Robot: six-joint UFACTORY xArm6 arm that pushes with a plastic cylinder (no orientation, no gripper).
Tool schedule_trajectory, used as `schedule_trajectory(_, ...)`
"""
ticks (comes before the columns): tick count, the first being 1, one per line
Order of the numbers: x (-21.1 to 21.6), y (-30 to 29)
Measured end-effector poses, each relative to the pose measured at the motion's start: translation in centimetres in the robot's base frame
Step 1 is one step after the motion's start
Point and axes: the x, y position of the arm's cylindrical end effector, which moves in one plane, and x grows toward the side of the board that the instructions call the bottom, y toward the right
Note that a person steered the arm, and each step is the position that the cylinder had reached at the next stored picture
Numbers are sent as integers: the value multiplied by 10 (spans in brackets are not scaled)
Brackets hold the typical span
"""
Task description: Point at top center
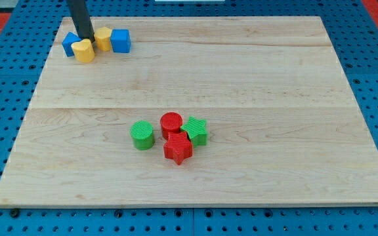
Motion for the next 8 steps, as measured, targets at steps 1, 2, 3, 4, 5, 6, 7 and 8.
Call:
schedule_trajectory(1,8,0)
schedule_trajectory(2,16,0)
schedule_trajectory(3,16,6)
schedule_trajectory(4,45,47)
schedule_trajectory(5,73,67)
schedule_trajectory(6,32,84)
schedule_trajectory(7,-2,102)
schedule_trajectory(8,1,161)
